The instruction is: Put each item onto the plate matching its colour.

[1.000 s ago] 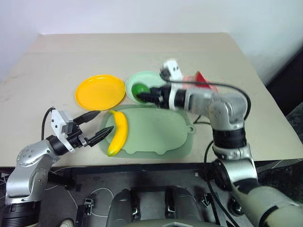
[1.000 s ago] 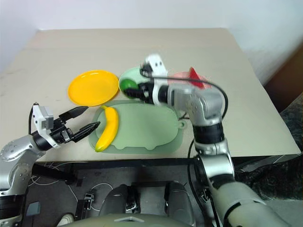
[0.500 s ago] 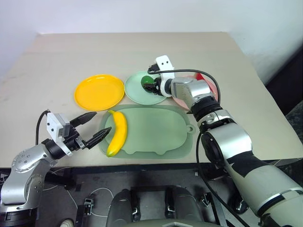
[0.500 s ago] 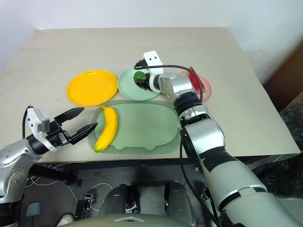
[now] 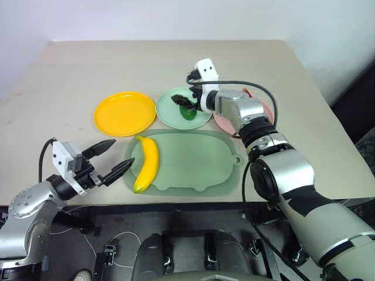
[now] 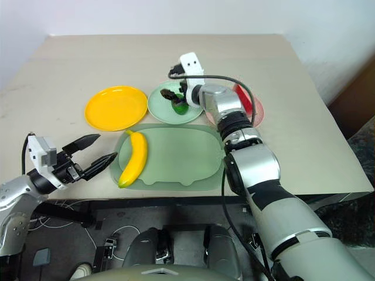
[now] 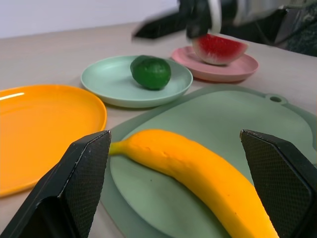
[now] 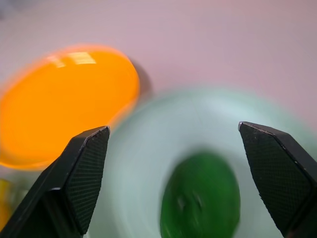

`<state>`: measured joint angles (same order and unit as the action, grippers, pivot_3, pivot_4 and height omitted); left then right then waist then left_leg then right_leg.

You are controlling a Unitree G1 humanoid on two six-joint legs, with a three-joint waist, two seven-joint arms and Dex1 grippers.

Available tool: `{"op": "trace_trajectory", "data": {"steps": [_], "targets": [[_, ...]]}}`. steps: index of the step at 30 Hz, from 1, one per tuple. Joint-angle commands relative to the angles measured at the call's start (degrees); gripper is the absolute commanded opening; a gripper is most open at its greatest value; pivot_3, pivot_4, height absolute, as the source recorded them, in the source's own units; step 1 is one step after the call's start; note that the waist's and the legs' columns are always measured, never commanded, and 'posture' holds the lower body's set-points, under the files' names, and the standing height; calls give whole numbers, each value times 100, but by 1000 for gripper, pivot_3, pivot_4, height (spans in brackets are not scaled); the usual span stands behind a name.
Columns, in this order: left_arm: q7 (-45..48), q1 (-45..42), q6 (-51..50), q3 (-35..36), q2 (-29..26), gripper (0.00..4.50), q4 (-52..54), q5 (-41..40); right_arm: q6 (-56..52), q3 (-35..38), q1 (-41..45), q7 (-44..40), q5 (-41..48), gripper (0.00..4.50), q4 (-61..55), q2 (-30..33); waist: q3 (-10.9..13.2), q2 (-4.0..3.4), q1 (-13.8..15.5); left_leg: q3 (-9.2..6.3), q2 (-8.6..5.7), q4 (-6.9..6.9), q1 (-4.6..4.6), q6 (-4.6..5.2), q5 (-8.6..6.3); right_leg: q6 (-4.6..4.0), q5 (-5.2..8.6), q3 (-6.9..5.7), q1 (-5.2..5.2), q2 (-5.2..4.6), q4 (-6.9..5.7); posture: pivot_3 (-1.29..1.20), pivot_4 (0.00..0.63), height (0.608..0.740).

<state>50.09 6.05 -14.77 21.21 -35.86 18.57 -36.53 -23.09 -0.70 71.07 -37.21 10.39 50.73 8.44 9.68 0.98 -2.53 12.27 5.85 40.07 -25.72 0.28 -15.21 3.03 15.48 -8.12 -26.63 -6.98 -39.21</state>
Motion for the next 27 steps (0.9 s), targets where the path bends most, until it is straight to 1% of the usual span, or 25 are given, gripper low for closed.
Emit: {"op": "trace_trajectory", "data": {"steps": [1, 4, 7, 9, 11, 13, 16, 20, 27], "targets": [[-60, -20, 44, 89, 3, 4398, 191, -60, -541, -150, -1014, -591, 345, 4479, -2267, 316, -1, 2, 18, -2, 1, 0, 0, 0, 0, 0, 0, -1, 2, 0, 1, 0, 150, 695], [-160, 19, 122, 26, 111, 4398, 270, -4, -882, -187, -1975, -814, 656, 4479, -4075, 594, 0, 0, 9, -5, -1, -1, 0, 0, 0, 0, 0, -2, 3, -4, 3, 0, 150, 695], [-185, 89, 180, 54, 173, 4398, 287, 5, -1338, -244, -2495, -965, 995, 4479, -5068, 741, 1, -2, -16, -3, 0, -1, 1, -1, 1, 0, 0, -1, 0, -2, -2, 0, 150, 695], [-407, 181, 108, -49, 329, 4398, 569, -17, -1655, -219, -3120, -1359, 1551, 4479, -6042, 1008, 0, 0, -6, -3, 2, -3, 9, -3, 1, 0, 0, 0, 3, 1, -2, 0, 150, 695], [-668, 267, 29, -129, 443, 4398, 806, 78, -1910, -221, -3500, -1444, 1869, 4479, -6550, 1146, -1, 1, 5, -8, 2, -9, 17, -2, 0, -1, 1, -2, 18, 1, 12, 0, 150, 695], [-973, 361, -2, -224, 544, 4398, 1035, 283, -2065, -307, -3802, -1436, 1973, 4479, -6796, 1260, -1, 1, 14, -8, 0, -7, 21, 0, -1, -1, 0, -2, 23, -1, 11, 0, 150, 695], [-1481, 372, -38, -373, 752, 4398, 1319, 514, -2000, -497, -4161, -1447, 1874, 4479, -6947, 1474, -2, 3, 32, -11, -4, -4, 26, 5, -5, -1, 0, -4, 30, -9, 11, 0, 150, 695], [-2354, 225, -22, -627, 1146, 4398, 1516, 1096, -1944, -529, -4223, -1342, 1832, 4479, -6870, 1608, -4, 6, 34, -13, -6, -1, 27, 7, -6, -1, 0, -4, 32, -10, 10, 0, 150, 695], [-3262, -4, -936, -1119, 1467, 4398, 1735, 1296, -1911, -482, -4170, -1341, 1815, 4479, -6765, 1858, -4, 7, 47, -13, -7, -1, 27, 9, -6, -1, -1, -5, 32, -8, 8, 0, 150, 695]]}}
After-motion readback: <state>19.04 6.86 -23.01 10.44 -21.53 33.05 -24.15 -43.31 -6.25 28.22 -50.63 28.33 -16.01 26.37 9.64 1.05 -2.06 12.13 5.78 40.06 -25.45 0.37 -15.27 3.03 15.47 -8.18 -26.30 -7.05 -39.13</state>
